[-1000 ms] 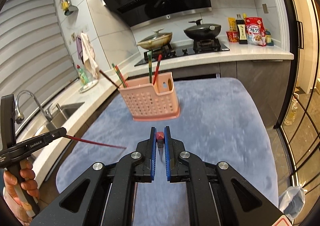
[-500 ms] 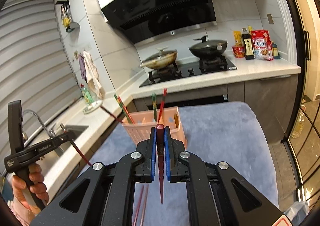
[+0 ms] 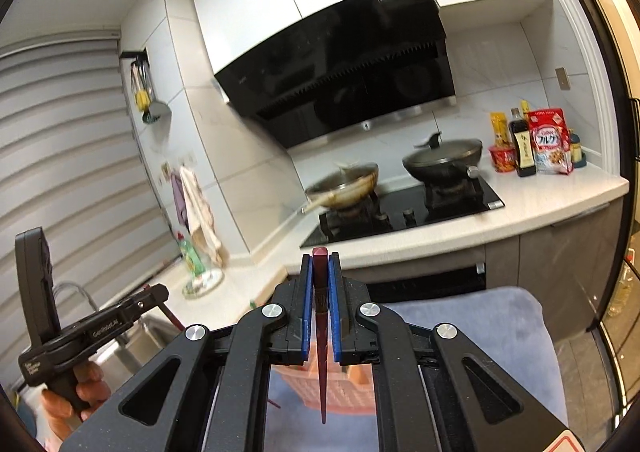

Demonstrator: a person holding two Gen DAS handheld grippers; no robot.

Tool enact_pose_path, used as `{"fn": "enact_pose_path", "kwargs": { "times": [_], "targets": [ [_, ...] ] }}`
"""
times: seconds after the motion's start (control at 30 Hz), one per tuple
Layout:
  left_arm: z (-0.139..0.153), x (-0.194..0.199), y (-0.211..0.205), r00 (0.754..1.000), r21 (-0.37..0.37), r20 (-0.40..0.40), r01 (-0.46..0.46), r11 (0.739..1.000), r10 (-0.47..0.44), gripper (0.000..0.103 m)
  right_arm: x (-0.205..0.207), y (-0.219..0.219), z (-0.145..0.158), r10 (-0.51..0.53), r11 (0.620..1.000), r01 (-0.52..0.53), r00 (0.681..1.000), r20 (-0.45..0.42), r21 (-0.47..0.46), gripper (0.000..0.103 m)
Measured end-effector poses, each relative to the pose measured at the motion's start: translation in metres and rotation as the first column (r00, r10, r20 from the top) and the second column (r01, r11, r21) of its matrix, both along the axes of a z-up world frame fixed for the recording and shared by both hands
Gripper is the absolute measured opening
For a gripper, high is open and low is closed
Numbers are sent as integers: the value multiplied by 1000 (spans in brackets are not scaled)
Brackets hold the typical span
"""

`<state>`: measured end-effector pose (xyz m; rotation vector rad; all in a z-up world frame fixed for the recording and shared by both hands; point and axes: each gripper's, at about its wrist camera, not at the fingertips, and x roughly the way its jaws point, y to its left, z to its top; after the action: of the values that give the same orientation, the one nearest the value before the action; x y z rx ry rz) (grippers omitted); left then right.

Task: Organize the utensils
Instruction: 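Lift both chopsticks and carry them upright over the pink holder with both tools, then open both tools to drop the chopsticks into the holder, then withdraw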

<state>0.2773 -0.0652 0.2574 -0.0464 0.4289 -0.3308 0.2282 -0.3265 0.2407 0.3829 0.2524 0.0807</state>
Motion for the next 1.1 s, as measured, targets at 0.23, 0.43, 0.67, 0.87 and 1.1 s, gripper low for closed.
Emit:
{"fn": "enact_pose_path", "kwargs": {
  "times": [0.23,0.43,0.67,0.87,1.1],
  "targets": [
    [9,35,-11,999,5,45,-26,1000,26,7,51,1,4,-17,1000,17,1000,-2,-5,7],
    [-14,60,-16,999,29,17,-38,999,38,7,82,10,-20,-15,999,13,998,-56,-29,7],
    [-49,84,-15,998,39,-54,-43,998,45,7,110,18,-68,6,999,-12,987,-160,-31,7],
    [-72,94,-14,993,38,-108,-46,998,50,7,118,23,-93,18,999,-25,977,-214,-32,7],
    [-78,88,-14,992,43,-112,-52,998,57,8,113,25,-98,13,999,-25,973,-231,-45,8]
  ]
}}
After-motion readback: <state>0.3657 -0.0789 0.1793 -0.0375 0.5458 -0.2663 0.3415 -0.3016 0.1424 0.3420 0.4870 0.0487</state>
